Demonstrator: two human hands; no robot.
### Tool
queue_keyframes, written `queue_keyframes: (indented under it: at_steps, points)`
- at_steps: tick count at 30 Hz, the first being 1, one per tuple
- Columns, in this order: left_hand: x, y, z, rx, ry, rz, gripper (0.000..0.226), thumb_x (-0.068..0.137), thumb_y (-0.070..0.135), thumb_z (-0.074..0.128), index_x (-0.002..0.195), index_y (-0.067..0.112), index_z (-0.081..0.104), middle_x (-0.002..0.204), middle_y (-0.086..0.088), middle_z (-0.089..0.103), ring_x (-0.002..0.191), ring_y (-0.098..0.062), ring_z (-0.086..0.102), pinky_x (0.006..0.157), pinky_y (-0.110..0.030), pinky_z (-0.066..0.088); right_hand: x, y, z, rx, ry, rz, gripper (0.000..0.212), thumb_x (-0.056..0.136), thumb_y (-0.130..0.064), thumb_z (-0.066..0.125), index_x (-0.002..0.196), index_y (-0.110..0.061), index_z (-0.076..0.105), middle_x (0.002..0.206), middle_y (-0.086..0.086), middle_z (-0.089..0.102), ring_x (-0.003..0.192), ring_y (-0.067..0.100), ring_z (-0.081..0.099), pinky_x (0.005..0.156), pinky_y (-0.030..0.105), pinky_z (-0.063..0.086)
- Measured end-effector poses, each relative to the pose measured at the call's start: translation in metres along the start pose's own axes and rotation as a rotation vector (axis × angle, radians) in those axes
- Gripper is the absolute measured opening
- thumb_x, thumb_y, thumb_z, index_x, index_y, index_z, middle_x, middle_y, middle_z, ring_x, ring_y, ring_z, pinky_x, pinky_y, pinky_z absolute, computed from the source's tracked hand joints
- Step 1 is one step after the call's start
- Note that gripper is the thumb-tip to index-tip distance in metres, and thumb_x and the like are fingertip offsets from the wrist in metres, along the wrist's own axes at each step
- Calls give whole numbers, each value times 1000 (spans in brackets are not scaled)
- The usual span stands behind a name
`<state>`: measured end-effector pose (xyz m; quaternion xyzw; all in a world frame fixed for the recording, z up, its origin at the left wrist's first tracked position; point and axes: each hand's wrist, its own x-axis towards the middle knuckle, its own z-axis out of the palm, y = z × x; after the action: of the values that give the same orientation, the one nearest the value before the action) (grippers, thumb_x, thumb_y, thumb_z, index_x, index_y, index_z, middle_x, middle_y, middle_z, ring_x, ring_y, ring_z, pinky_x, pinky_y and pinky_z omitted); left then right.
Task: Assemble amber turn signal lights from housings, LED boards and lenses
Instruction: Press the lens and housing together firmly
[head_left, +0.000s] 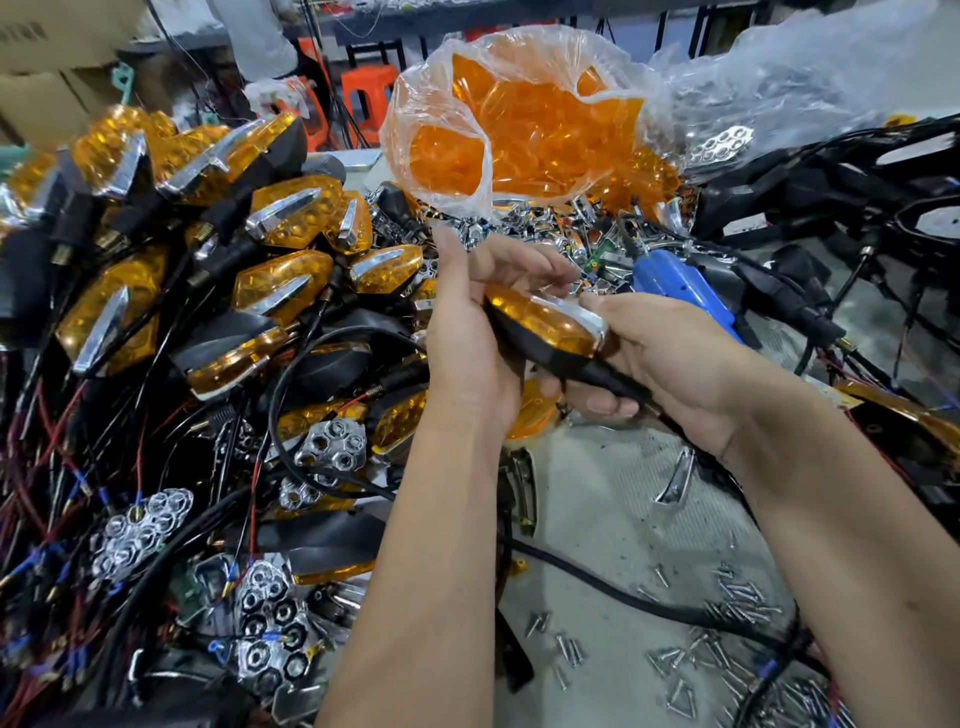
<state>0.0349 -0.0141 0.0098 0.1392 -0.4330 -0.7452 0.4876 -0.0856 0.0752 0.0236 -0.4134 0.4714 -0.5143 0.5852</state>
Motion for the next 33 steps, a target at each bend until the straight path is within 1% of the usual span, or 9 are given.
queue_keyframes:
  at_steps: [3, 8, 12, 16, 18, 23, 28, 30, 33]
  points:
    - [-2, 2, 7, -88, 21, 3, 70, 110, 53, 24, 65, 9, 54, 71, -8, 57, 75, -27, 57, 77, -35, 51, 3, 1, 6, 40, 35, 62, 24, 104, -11, 38, 97, -3, 59, 73, 21, 58, 40, 13, 40, 32, 16, 29]
    - [-1, 3, 10, -245, 118, 3, 68, 109, 56, 31, 59, 10, 38, 61, -5, 37, 59, -19, 38, 61, -32, 33, 12, 6, 18, -20, 178, 150, 34, 109, -21, 39, 92, -7, 65, 65, 17, 65, 37, 17, 51, 32, 18, 36]
    - [0, 1, 6, -256, 326, -65, 68, 105, 62, 34, 59, 12, 36, 62, -5, 37, 54, -17, 39, 53, -26, 39, 14, 11, 15, -314, 346, -118, 35, 111, -33, 43, 93, -11, 63, 73, 11, 67, 50, 21, 62, 40, 31, 51]
    - [5, 2, -2, -210, 526, -83, 68, 105, 61, 38, 56, 15, 41, 63, -2, 44, 52, -17, 45, 60, -30, 38, 9, 11, 2, -572, 144, -371, 19, 91, -33, 77, 106, -24, 68, 102, -6, 68, 67, 15, 66, 55, 31, 58]
    - [5, 5, -1, -290, 491, -76, 64, 106, 61, 36, 61, 15, 43, 66, -3, 44, 60, -19, 43, 65, -36, 37, 9, 13, 2, -666, 150, -445, 35, 82, -26, 87, 111, -28, 68, 107, -12, 68, 73, 17, 69, 62, 40, 62]
    - [4, 6, 2, -357, 319, -44, 68, 108, 60, 28, 60, 16, 45, 63, -1, 46, 60, -19, 45, 66, -33, 42, 11, 16, 5, -652, 280, -518, 31, 80, -26, 85, 105, -31, 68, 72, 0, 73, 56, 32, 66, 53, 56, 55]
    - [2, 8, -1, -391, 447, -104, 63, 105, 59, 39, 57, 19, 38, 57, 3, 42, 54, -15, 41, 58, -28, 39, 10, 17, 14, -799, 266, -535, 26, 85, -13, 82, 108, -14, 70, 78, -24, 68, 61, 18, 70, 58, 43, 57]
    - [3, 9, -1, -391, 504, -117, 65, 104, 61, 42, 55, 19, 39, 55, 2, 44, 53, -14, 42, 58, -27, 40, 13, 16, 16, -928, 293, -569, 28, 84, -19, 83, 107, -12, 70, 74, -21, 64, 66, 11, 65, 57, 18, 49]
    - [5, 9, 2, -339, 541, -135, 67, 102, 63, 43, 53, 18, 40, 53, 1, 46, 47, -14, 46, 59, -28, 42, 15, 16, 16, -1005, 341, -613, 31, 83, -24, 85, 108, -11, 71, 88, -11, 63, 69, 10, 58, 63, 13, 43]
